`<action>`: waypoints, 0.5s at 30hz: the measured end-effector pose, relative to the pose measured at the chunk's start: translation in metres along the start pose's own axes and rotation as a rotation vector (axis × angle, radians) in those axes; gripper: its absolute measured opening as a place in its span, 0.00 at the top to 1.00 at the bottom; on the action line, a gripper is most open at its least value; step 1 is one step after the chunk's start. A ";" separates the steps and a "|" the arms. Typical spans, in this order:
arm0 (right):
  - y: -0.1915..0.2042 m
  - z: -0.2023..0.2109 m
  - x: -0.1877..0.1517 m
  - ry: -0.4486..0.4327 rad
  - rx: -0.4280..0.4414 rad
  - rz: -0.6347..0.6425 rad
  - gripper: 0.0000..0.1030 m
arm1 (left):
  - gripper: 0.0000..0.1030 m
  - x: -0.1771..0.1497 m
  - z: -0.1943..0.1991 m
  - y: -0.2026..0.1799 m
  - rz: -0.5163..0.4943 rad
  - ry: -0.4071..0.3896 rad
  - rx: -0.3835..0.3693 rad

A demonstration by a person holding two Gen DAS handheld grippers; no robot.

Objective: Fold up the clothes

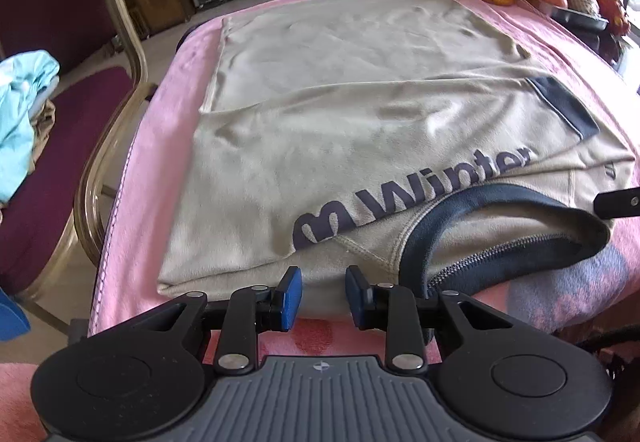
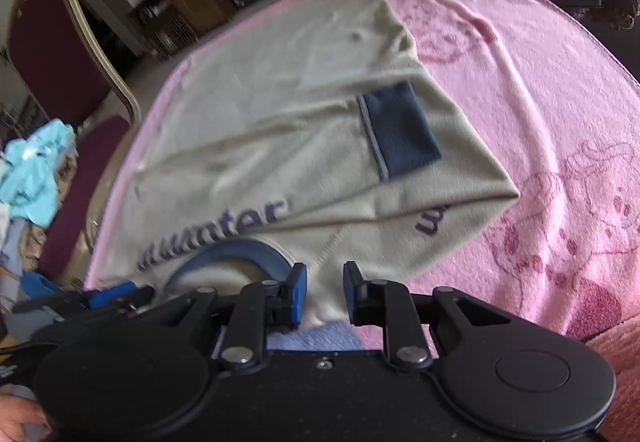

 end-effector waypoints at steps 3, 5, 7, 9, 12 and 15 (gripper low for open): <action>0.001 -0.006 -0.004 0.030 -0.019 0.023 0.80 | 0.74 -0.001 0.002 -0.001 -0.004 0.003 -0.003; 0.001 -0.006 -0.005 0.032 -0.017 0.024 0.80 | 0.76 -0.001 0.003 -0.001 -0.007 0.005 -0.006; 0.001 -0.005 -0.006 0.034 -0.015 0.024 0.80 | 0.76 -0.003 0.005 -0.003 -0.007 0.006 -0.009; 0.002 -0.004 -0.007 0.035 -0.012 0.026 0.80 | 0.76 -0.005 0.007 -0.005 -0.012 0.003 -0.005; 0.006 0.003 -0.007 0.001 0.020 0.042 0.80 | 0.76 -0.005 0.012 -0.009 -0.022 -0.021 -0.009; 0.013 0.007 -0.006 -0.016 0.055 0.064 0.80 | 0.76 -0.003 0.016 -0.015 -0.039 -0.043 -0.037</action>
Point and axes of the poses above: each gripper's, at about its wrist camera, not at the fingertips, and z roughly against the way its jaws point, y to its left, x to its top, the point moved 6 cm from there along -z, roughly the way its jaws point, and after that the axes turned 5 degrees about y, right-handed, at the moved point
